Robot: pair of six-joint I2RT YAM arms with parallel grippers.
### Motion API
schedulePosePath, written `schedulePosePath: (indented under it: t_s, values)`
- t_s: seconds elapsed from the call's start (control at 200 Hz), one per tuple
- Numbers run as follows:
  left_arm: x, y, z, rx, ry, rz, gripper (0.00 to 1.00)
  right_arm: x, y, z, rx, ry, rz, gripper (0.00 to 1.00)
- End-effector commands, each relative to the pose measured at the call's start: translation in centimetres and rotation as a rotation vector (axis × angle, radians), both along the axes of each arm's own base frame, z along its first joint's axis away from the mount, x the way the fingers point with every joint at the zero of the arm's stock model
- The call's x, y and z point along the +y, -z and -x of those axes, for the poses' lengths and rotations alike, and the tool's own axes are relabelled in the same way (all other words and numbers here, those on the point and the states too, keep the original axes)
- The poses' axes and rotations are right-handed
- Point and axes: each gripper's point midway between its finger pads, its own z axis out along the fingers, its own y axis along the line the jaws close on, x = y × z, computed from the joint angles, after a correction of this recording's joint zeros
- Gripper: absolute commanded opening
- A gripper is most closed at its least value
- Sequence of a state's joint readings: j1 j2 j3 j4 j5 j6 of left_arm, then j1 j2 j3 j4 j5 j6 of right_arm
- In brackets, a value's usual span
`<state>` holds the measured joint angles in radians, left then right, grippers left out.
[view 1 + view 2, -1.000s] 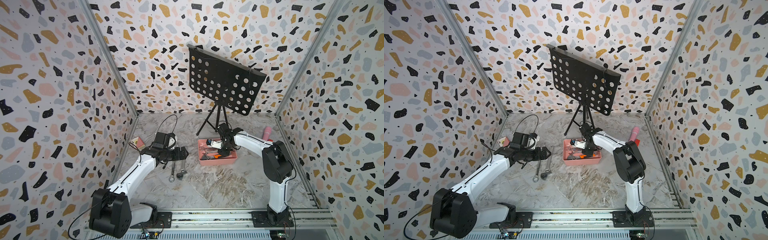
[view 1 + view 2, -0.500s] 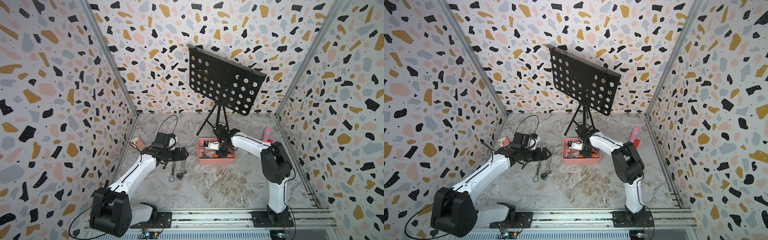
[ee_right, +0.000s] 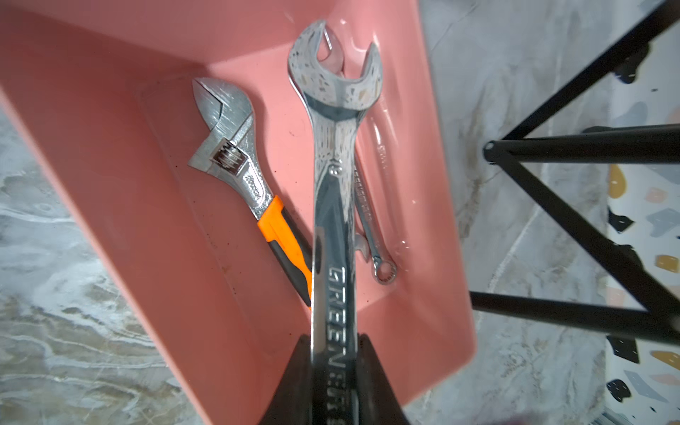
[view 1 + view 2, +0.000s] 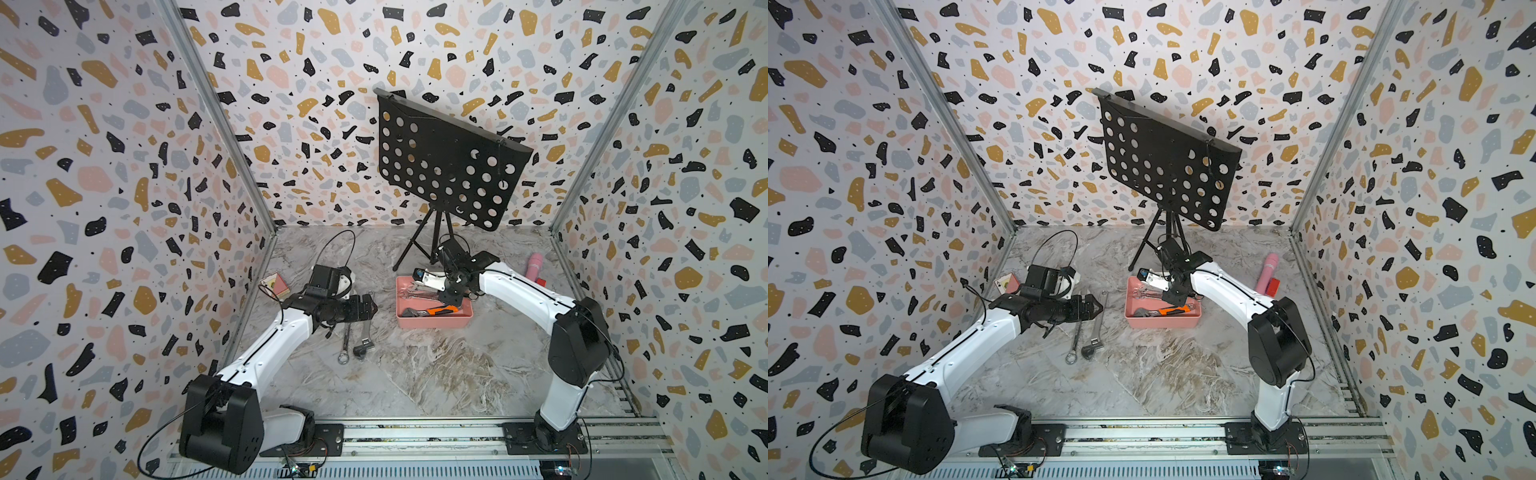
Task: Take out the wrench from the storage box
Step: Pick up the wrench from the storage box, then place the wrench at the center of the board.
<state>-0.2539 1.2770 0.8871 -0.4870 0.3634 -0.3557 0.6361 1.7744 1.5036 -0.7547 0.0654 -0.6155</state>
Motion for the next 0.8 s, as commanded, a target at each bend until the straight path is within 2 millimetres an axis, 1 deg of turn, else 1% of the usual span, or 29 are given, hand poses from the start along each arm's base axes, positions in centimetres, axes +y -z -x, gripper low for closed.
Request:
schedulePosePath:
  t_s: [0.0,0.105,0.265,0.32,0.365,0.451,0.491,0.561,0.716,0.796]
  values:
    - [-0.5,-0.1,0.0,-0.017,0.025,0.017,0.96,-2.0,-2.8,1.2,-0.049,0.063,-0.012,0.00]
    - [-0.5,0.0,0.1,-0.016,0.026,0.019,0.96,-4.3,-4.4,2.1,-0.057,0.167,-0.093,0.00]
    - [-0.6,0.0,0.1,-0.016,0.036,0.021,0.96,-9.2,-5.9,3.3,-0.092,0.329,-0.174,0.00]
    - [-0.6,0.1,0.0,-0.013,0.036,0.020,0.96,-10.9,-5.8,3.6,-0.096,0.391,-0.204,0.00]
    - [-0.6,0.1,0.0,-0.014,0.036,0.019,0.96,-12.4,-5.3,3.8,-0.088,0.453,-0.231,0.00]
    - [-0.7,0.1,-0.1,-0.011,0.039,0.021,0.96,-15.4,-4.1,3.7,-0.070,0.616,-0.264,0.00]
    - [-0.7,0.1,-0.2,-0.012,0.040,0.021,0.96,-16.2,-3.4,3.5,-0.056,0.683,-0.289,0.00]
    - [-0.8,0.2,-0.3,-0.010,0.042,0.021,0.96,-16.4,-1.9,3.2,-0.020,0.758,-0.340,0.00]
    - [-0.7,0.2,-0.3,-0.011,0.041,0.019,0.96,-14.8,1.4,2.0,0.040,0.882,-0.500,0.00]
    - [-0.6,0.3,-0.1,-0.009,0.040,0.015,0.96,-14.5,2.8,1.6,0.061,0.929,-0.536,0.00]
